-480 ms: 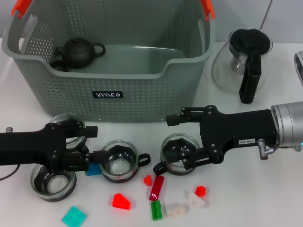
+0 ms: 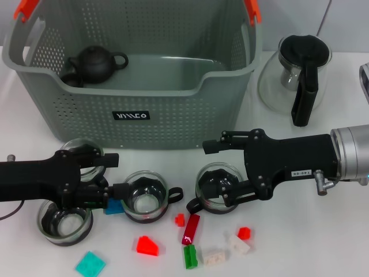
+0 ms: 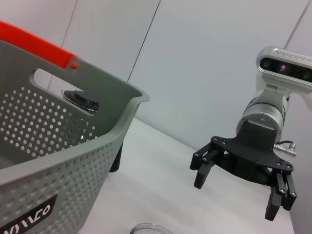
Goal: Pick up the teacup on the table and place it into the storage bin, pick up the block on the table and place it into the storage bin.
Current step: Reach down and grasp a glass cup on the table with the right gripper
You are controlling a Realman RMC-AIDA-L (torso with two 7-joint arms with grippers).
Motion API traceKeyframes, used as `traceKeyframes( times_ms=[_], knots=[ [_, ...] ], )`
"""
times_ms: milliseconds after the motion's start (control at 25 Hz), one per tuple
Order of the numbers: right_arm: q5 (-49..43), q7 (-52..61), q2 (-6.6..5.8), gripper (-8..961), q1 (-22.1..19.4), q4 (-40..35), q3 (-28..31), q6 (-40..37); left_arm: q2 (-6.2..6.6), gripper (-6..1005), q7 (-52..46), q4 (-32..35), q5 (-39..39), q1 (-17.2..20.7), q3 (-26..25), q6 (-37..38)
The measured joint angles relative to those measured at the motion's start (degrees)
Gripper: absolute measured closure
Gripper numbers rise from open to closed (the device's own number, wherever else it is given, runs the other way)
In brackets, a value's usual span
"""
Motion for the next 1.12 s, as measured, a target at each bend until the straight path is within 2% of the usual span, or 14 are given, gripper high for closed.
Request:
traceKeyframes(
  times_ms=[600, 760, 1000, 1120],
  knots=[
    [-0.40, 0.98, -0.46, 60, 0.24, 0.00, -0.35, 0.41, 0.13, 139, 0.00, 0.09, 0.49, 0.00, 0.43, 0.00],
    [-0.63, 3.09, -1.17, 60, 0.60, -0.80, -0.65, 0.23, 0.36, 139, 0.00, 0.10, 0.64, 0.00, 0.82, 0.17],
    [-3.31, 8.49, -3.13, 61, 3.04, -2.43, -1.03, -0.93, 0.51, 139, 0.71, 0.01, 0.70, 0.26, 1.23, 0.73],
    [-6.81, 11.36, -3.36, 61, 5.13, -4.52, -1.06, -0.97, 0.50, 139, 1.28, 0.00, 0.69, 0.44, 1.02, 0.72]
  ],
)
